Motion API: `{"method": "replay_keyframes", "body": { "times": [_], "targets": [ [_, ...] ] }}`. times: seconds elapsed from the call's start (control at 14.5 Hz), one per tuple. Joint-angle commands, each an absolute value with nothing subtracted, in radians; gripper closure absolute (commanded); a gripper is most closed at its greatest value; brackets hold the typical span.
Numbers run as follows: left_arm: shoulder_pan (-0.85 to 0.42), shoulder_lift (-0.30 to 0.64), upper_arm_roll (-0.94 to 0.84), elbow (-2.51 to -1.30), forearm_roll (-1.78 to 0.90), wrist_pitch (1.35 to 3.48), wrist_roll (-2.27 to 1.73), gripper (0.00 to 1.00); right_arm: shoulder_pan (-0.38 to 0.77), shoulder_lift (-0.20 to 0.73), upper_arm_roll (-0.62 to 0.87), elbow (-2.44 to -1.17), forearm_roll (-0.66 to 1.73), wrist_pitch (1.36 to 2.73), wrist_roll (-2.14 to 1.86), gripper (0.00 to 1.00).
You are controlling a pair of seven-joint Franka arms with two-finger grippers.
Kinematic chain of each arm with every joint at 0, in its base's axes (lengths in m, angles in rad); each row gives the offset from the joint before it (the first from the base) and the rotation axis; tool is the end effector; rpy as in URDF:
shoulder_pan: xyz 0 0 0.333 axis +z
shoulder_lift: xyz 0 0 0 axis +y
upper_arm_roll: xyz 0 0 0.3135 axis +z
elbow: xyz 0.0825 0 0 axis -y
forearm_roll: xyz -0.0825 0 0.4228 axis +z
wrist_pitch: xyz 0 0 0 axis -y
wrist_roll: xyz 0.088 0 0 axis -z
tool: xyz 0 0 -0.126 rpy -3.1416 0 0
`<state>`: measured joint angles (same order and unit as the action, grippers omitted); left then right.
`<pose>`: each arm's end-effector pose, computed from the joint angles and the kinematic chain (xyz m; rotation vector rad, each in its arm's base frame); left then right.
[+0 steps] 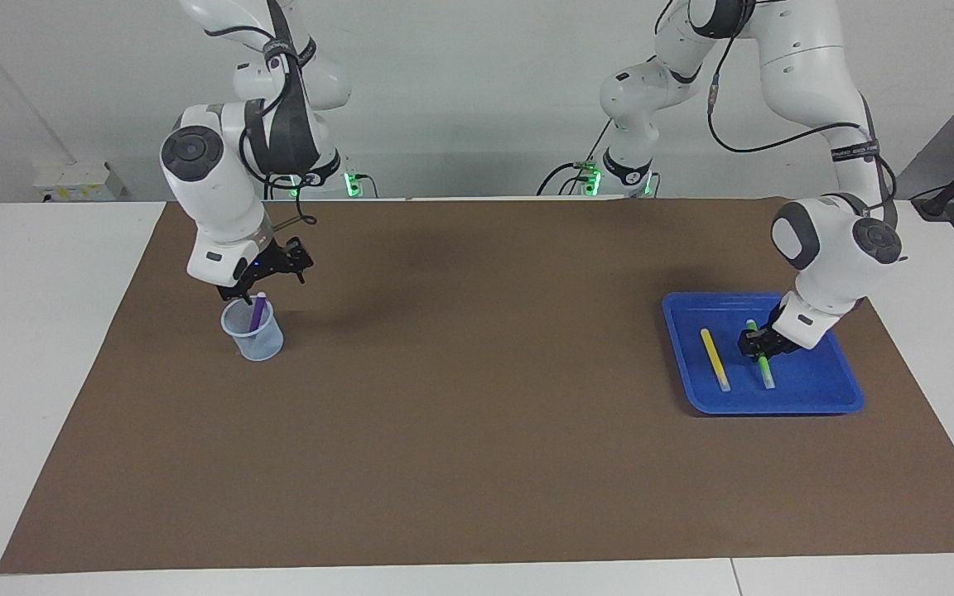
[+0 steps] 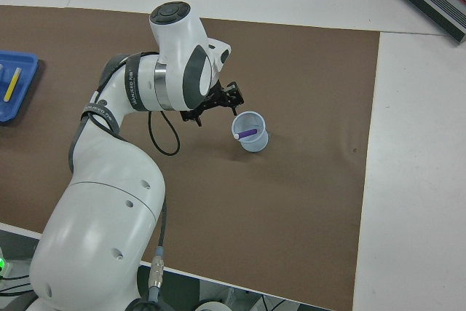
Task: Right arm passes pens to left for tray arrangement
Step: 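Lower the green pen into the blue tray and open the left gripper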
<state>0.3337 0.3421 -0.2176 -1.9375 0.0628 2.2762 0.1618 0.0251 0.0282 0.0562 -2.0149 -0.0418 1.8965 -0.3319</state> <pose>0.6407 0.0803 0.2667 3.1159 -0.1152 0.0141 0.5725 0.0427 0.3878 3.0429 0.6638 -0.2340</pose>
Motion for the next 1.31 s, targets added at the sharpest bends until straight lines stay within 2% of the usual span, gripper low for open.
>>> {"method": "replay_keyframes", "body": {
  "times": [0.0, 0.34, 0.41, 0.48, 0.55, 1.03, 1.24],
  "targets": [
    [0.339, 0.344, -0.219, -1.954, 0.083, 2.295, 0.218, 1.0, 0.005, -0.008, 0.069, -2.097, -0.087, 1.95, -0.287, 0.0],
    [0.347, 0.337, -0.219, -1.979, 0.083, 2.301, 0.239, 1.0, -0.017, -0.006, 0.071, -2.12, -0.166, 1.927, -0.314, 0.01],
    [0.347, 0.336, -0.219, -1.991, 0.083, 2.309, 0.239, 0.82, -0.028, -0.008, 0.071, -2.12, -0.173, 1.904, -0.343, 0.01],
    [0.35, 0.334, -0.219, -1.999, 0.083, 2.312, 0.227, 0.11, -0.041, -0.008, 0.071, -2.12, -0.173, 1.902, -0.368, 0.01],
    [0.36, 0.334, -0.219, -2.0, 0.081, 2.316, 0.226, 0.0, -0.061, -0.008, 0.071, -2.12, -0.176, 1.904, -0.38, 0.01],
    [0.371, 0.313, -0.219, -1.947, 0.072, 2.217, 0.207, 0.0, -0.064, -0.017, 0.071, -2.16, -0.19, 1.943, -0.377, 0.08],
    [0.37, 0.278, -0.222, -1.911, 0.071, 2.145, 0.143, 0.0, -0.064, -0.017, 0.072, -2.163, -0.19, 1.954, -0.374, 0.15]
  ]
}}
